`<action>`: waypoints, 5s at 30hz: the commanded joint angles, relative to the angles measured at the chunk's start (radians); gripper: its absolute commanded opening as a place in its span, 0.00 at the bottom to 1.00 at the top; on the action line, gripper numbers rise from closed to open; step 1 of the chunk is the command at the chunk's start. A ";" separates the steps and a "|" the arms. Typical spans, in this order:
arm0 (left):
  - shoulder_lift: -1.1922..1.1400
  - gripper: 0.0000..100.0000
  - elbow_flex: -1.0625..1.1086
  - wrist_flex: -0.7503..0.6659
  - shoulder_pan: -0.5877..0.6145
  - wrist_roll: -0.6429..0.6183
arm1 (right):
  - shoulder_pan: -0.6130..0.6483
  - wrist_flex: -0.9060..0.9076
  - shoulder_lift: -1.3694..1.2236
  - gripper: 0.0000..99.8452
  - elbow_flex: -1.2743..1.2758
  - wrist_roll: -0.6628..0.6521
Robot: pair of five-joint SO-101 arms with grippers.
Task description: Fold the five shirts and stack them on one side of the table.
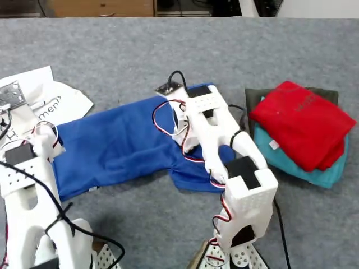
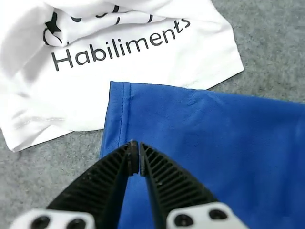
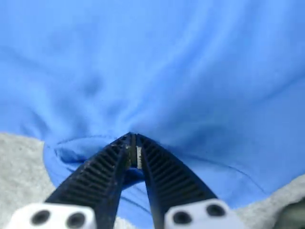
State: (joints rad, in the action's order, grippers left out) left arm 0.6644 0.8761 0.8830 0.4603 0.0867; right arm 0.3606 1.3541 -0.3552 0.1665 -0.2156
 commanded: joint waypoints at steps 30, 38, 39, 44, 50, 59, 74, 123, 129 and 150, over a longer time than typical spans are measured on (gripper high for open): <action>-0.076 0.02 -0.015 -0.051 -0.008 0.003 | 0.168 0.051 0.473 0.00 0.355 -0.025; -0.077 0.02 -0.015 -0.118 -0.051 -0.025 | -0.027 0.044 0.394 0.00 -0.002 -0.118; -0.077 0.02 -0.015 -0.130 -0.061 -0.046 | -0.039 0.044 0.351 0.00 -0.067 -0.118; -0.079 0.02 -0.014 -0.184 -0.092 -0.117 | -0.074 0.051 0.070 0.00 -0.403 -0.118; -0.209 0.02 -0.040 -0.273 -0.087 -0.173 | -0.111 0.054 -0.234 0.00 -0.746 -0.112; -0.639 0.02 -0.285 -0.273 -0.084 -0.172 | -0.154 0.146 -0.507 0.00 -1.099 -0.112; -0.771 0.02 -0.397 -0.273 -0.048 -0.167 | -0.249 0.166 -0.938 0.00 -1.673 -0.118; -0.504 0.02 -0.140 -0.356 -0.011 -0.199 | 0.047 0.026 0.911 0.27 0.654 -0.701; -0.506 0.02 -0.138 -0.358 -0.046 -0.195 | 0.073 -0.052 0.911 0.27 0.809 -0.720; -0.506 0.02 -0.141 -0.354 -0.041 -0.195 | 0.068 -0.307 0.572 0.27 0.845 -0.721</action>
State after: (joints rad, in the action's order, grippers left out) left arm 0.1550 0.7825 0.5224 0.4189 -0.1051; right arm 0.4250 1.0779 0.2785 1.0273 -0.9244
